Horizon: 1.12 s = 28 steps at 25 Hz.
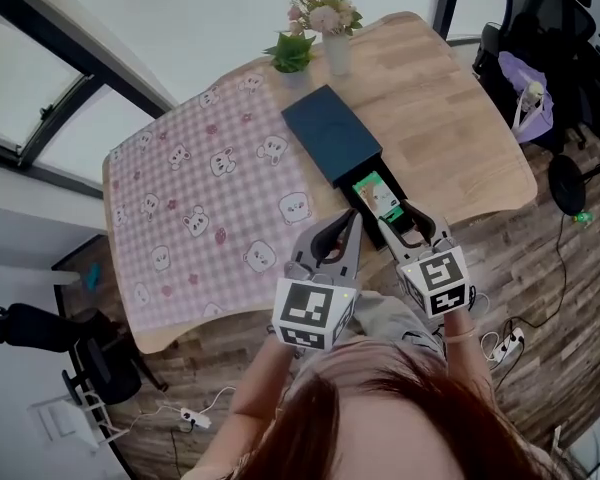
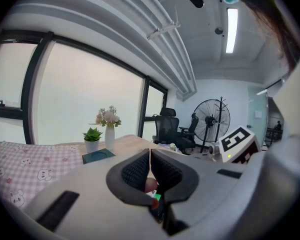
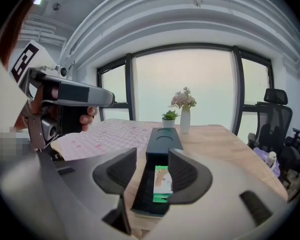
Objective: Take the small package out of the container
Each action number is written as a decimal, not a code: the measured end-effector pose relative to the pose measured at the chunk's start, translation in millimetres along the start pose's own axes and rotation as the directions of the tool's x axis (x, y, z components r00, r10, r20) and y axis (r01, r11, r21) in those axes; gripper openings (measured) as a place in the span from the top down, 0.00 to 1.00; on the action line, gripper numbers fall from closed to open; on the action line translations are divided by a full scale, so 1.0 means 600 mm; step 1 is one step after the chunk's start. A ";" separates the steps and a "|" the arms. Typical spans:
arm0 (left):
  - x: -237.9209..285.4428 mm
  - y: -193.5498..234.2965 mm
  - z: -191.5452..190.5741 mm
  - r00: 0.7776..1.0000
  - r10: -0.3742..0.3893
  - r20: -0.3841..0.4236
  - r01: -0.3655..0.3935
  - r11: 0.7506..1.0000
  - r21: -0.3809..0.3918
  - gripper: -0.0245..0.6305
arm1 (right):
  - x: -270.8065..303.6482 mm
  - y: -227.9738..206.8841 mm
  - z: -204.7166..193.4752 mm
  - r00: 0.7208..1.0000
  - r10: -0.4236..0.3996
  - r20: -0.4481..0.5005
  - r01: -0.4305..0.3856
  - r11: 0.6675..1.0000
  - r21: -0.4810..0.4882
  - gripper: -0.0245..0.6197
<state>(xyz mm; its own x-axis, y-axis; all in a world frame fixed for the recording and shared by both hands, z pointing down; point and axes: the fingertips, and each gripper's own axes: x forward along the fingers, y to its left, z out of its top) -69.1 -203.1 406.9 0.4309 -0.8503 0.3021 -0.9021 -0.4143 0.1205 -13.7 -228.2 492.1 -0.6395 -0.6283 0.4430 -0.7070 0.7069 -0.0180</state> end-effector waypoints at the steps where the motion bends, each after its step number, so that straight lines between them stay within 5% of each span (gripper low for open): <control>1: 0.008 0.006 -0.001 1.000 0.005 -0.003 -0.005 1.000 -0.007 0.94 | 0.010 -0.004 -0.005 1.000 0.006 -0.013 -0.006 1.000 0.000 0.68; 14: 0.069 0.057 -0.019 0.997 0.045 -0.068 -0.048 0.998 -0.043 0.94 | 0.115 -0.027 -0.081 0.978 0.060 -0.198 -0.058 0.998 0.017 0.56; 28: 0.098 0.125 -0.023 0.992 -0.049 -0.115 0.043 0.998 -0.056 0.94 | 0.196 -0.046 -0.158 0.909 -0.009 -0.416 0.018 1.000 0.019 0.52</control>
<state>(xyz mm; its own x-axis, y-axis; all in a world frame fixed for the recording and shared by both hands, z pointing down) -111.6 -279.6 446.6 0.4689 -0.7861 0.4027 -0.8828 -0.4312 0.1863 -40.5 -290.9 629.7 -0.4496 -0.4426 0.7758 -0.7241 0.6892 -0.0265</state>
